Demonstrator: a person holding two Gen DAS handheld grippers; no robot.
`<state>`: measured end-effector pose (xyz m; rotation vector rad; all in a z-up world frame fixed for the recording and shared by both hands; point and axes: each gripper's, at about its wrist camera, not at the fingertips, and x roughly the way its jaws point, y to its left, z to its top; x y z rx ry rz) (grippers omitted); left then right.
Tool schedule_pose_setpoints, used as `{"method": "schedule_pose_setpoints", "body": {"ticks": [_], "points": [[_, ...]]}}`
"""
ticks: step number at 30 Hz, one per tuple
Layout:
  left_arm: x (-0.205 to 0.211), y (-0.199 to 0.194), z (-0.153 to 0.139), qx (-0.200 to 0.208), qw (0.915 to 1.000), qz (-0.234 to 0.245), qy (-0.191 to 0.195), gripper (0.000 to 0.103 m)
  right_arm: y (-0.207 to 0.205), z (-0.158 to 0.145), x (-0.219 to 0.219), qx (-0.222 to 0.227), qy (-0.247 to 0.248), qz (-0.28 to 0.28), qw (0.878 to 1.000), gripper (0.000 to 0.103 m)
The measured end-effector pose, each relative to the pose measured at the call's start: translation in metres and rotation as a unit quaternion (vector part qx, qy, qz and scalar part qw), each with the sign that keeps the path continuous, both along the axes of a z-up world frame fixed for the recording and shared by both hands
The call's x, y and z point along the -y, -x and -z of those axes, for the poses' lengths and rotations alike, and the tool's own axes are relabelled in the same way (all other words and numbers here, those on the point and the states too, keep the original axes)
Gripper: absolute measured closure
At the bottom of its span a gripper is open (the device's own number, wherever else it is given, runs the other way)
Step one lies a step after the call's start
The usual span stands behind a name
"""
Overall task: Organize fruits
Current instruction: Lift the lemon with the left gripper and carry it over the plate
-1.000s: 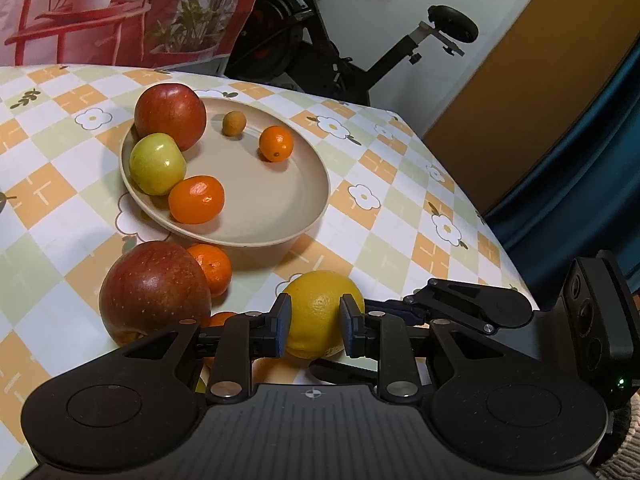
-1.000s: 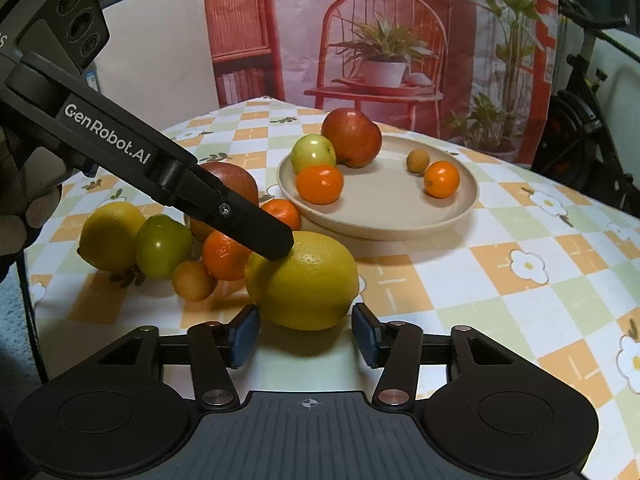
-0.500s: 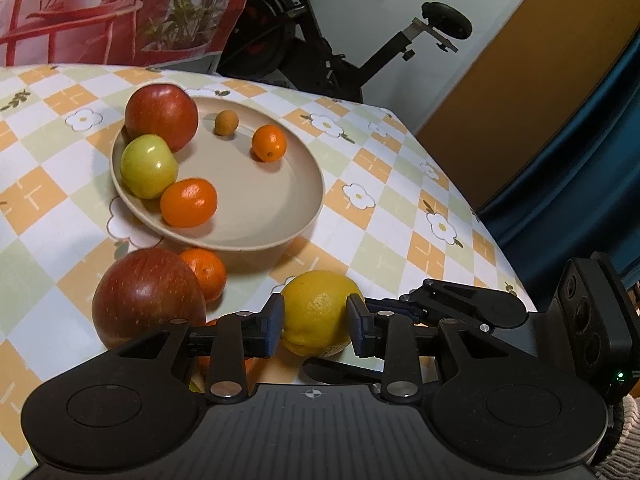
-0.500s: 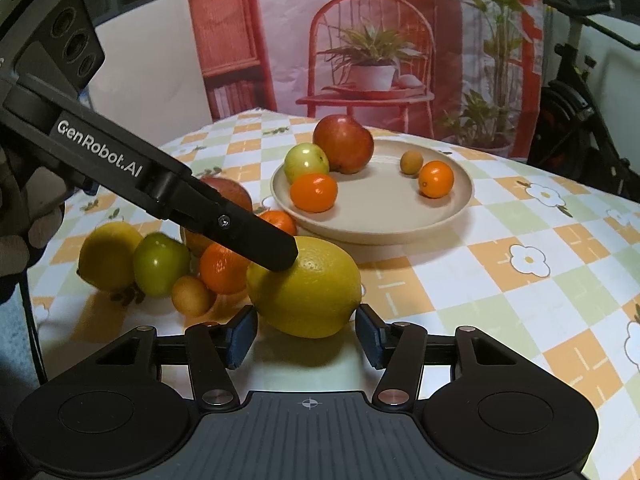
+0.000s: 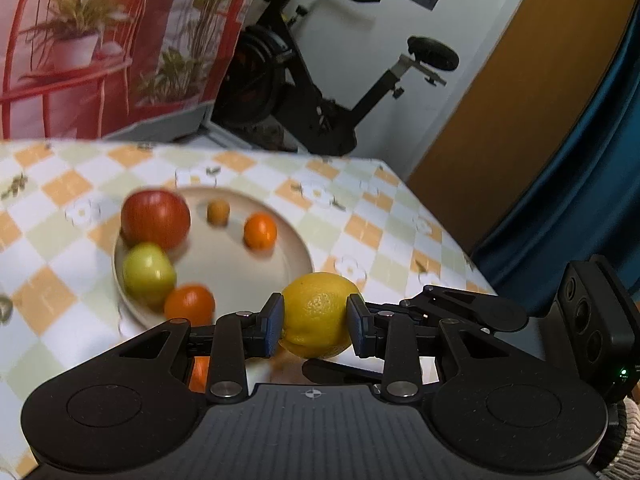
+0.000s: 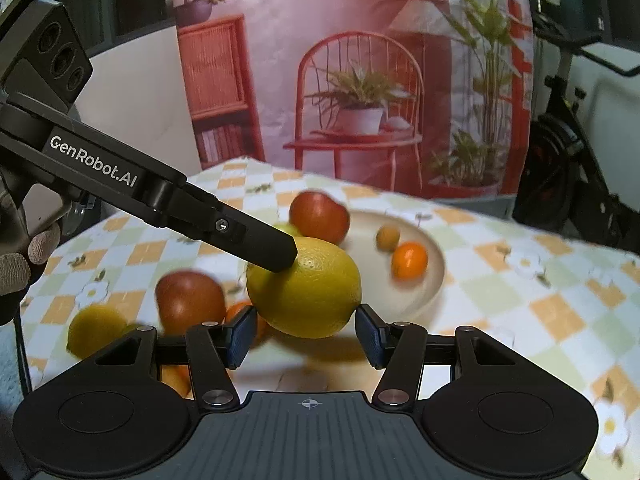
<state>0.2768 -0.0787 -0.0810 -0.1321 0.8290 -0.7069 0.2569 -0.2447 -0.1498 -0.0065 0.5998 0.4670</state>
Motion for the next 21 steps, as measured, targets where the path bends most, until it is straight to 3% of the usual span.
{"method": "schedule_pose_setpoints", "body": {"ticks": [10,21], "points": [[0.012,-0.056,-0.015,0.012,0.9998,-0.007,-0.015,0.067,-0.065,-0.015,0.005,0.004,0.008,-0.001,1.000,0.053],[0.011,-0.096,0.028,-0.047,0.9977,-0.017,-0.045,0.068,-0.110,0.034,-0.003,-0.074,0.009,0.000,0.997,0.053]]}}
